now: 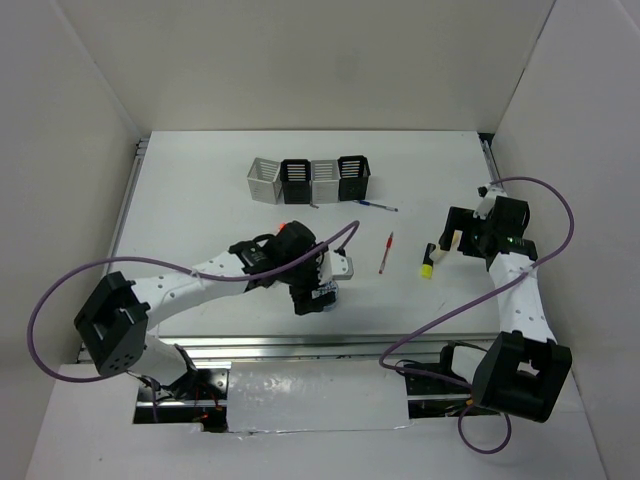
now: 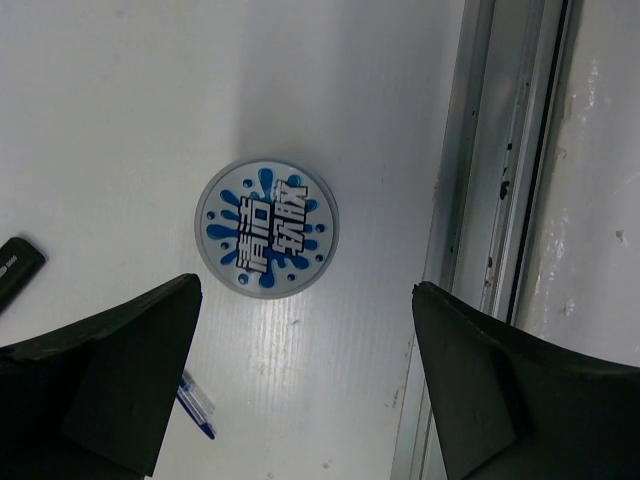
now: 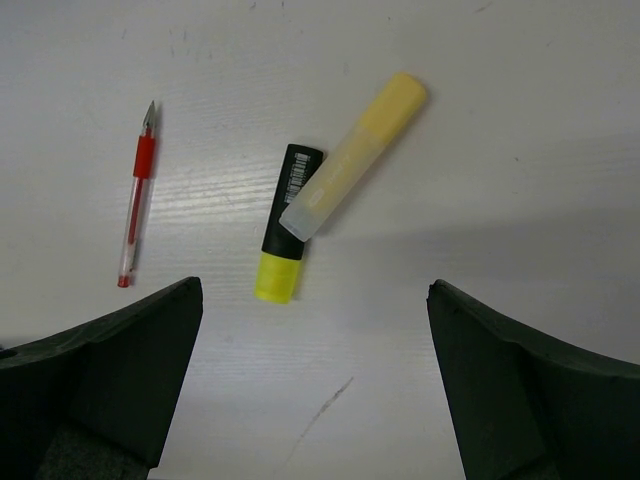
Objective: Sort the stationery into containers
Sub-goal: Pick up the stationery from the center of the board.
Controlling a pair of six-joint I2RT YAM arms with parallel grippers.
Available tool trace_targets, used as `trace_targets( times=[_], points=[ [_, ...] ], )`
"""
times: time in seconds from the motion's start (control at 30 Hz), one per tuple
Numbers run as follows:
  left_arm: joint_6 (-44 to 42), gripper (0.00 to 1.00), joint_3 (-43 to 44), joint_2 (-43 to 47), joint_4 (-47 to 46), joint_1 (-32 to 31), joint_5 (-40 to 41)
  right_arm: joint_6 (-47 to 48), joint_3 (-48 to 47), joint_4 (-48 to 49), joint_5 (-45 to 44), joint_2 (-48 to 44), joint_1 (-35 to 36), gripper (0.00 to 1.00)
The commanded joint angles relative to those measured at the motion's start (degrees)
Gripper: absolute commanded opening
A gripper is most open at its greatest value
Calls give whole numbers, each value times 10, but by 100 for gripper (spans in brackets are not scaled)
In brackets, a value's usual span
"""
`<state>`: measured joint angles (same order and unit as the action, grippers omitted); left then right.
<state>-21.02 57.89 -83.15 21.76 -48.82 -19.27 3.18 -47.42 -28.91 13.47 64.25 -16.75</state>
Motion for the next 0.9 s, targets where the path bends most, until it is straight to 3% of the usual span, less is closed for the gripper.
trace_targets(
  times=[0.0,0.53,0.87],
  points=[
    [-7,99,25,-16,-34,-13,12,-6,3,32,7,2,2,100],
    [6,99,12,-75,-101,-30,69,-5,10,36,5,2,3,100],
    [21,84,3,-75,-111,-27,49,-7,10,39,4,11,2,100]
  ],
)
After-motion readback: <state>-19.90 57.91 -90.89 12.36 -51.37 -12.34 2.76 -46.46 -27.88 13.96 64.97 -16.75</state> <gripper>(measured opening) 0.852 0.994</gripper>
